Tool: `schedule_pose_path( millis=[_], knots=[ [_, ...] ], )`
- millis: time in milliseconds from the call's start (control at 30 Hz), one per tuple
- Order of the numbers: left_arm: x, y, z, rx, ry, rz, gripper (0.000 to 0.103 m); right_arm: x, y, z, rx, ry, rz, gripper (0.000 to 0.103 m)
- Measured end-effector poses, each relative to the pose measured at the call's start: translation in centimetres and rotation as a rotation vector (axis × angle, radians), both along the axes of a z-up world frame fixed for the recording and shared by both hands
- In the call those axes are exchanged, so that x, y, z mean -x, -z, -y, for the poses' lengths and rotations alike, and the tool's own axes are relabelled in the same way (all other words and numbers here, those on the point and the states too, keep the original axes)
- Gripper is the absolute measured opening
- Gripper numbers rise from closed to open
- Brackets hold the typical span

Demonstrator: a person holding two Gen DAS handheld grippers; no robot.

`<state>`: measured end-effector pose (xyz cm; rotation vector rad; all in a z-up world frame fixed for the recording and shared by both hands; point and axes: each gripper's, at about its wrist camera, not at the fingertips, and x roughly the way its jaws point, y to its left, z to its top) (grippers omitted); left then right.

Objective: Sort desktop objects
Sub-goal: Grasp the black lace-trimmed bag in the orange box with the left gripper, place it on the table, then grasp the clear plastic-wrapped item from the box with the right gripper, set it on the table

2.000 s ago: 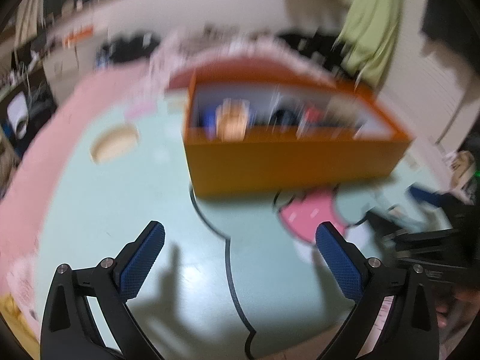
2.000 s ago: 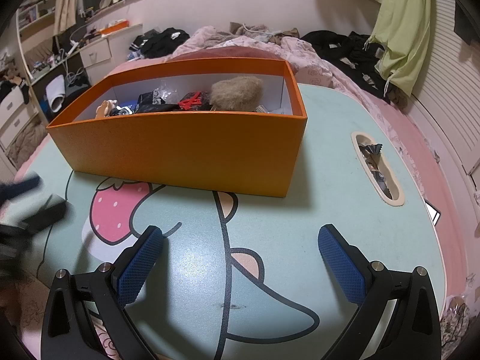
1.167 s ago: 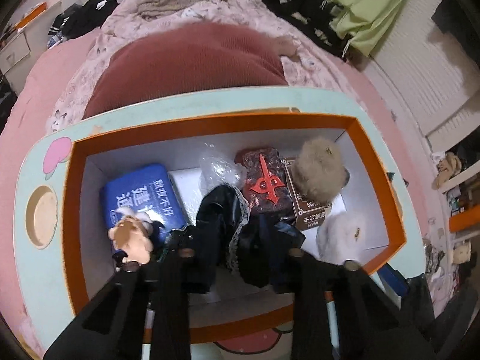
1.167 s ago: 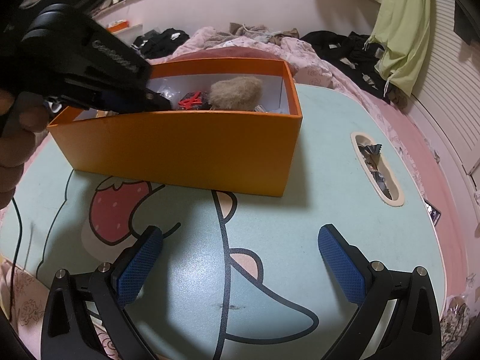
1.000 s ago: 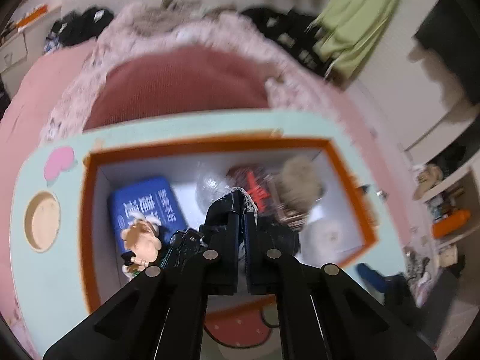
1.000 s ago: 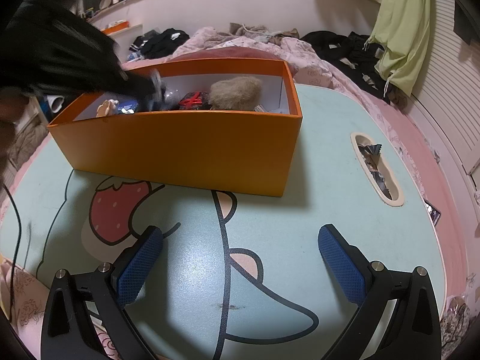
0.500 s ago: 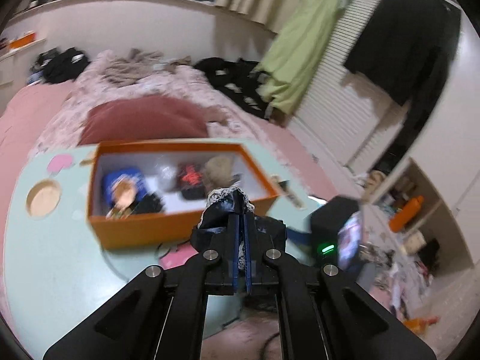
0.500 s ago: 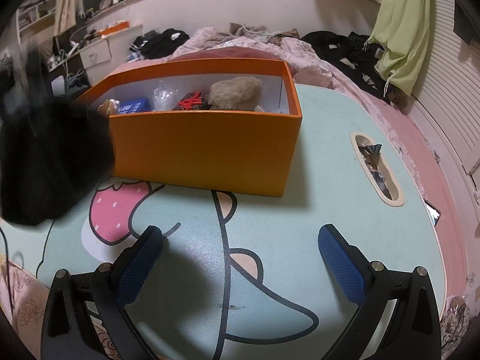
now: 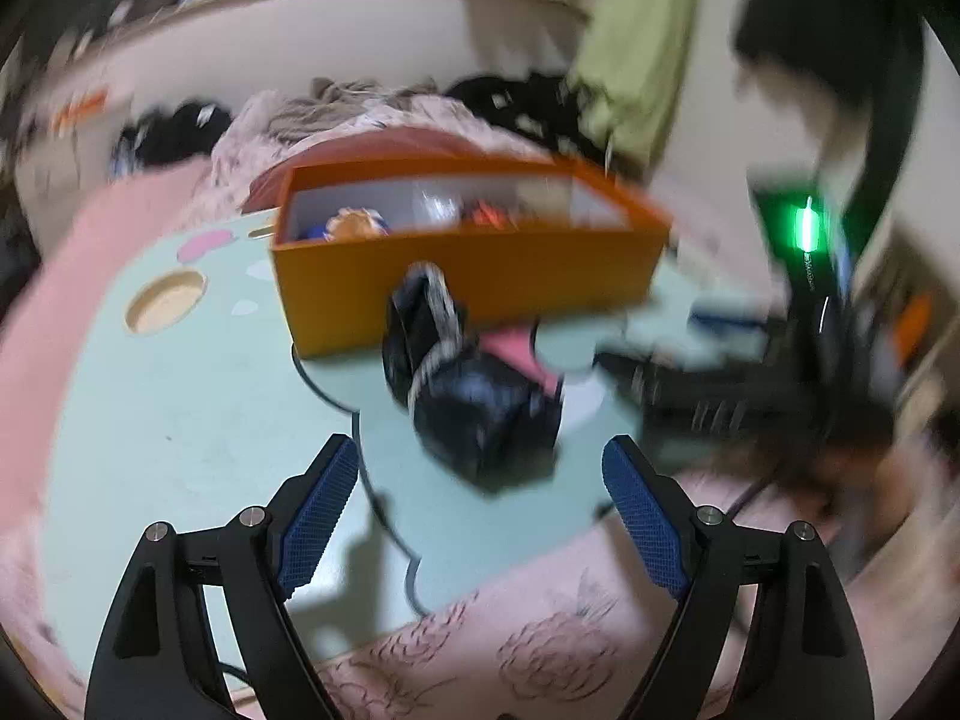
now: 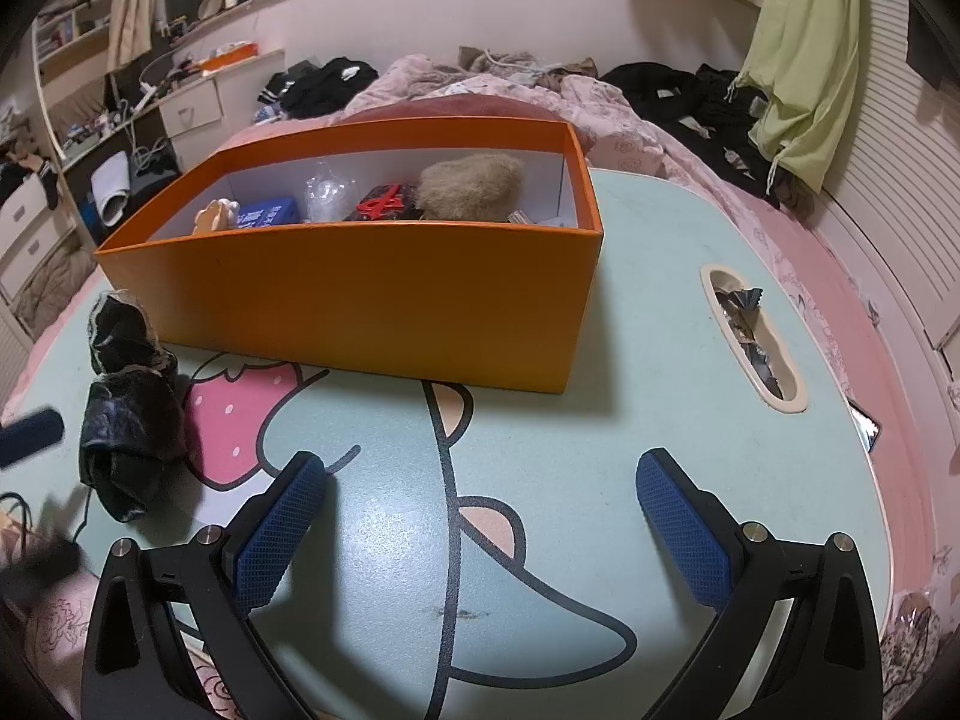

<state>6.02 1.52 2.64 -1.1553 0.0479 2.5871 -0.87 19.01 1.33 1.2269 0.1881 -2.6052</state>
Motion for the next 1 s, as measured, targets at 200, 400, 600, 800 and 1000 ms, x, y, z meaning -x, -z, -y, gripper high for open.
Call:
schedule_pose_path(
  millis=[200, 400, 600, 800, 1000],
  knots=[
    [2.3, 2.7, -1.1, 0.081, -0.075, 0.112, 0.103, 0.1, -0.3, -0.2, -0.002, 0.004, -0.003, 0.103],
    [2.0, 3.5, -0.9, 0.075, -0.101, 0.099, 0.103, 0.1, -0.1, 0.0, -0.004, 0.005, -0.005, 0.103],
    [1.7, 3.1, -0.9, 0.076, -0.107, 0.093, 0.103, 0.1, -0.2, 0.1, -0.004, 0.005, -0.005, 0.103],
    [1.8, 3.0, -0.9, 0.075, -0.107, 0.094, 0.103, 0.0, -0.4, -0.7, -0.008, 0.021, -0.01, 0.103],
    [1.6, 2.3, -0.5, 0.075, -0.113, 0.091, 0.103, -0.6, -1.2, -2.7, 0.062, 0.038, -0.049, 0.099]
  ],
)
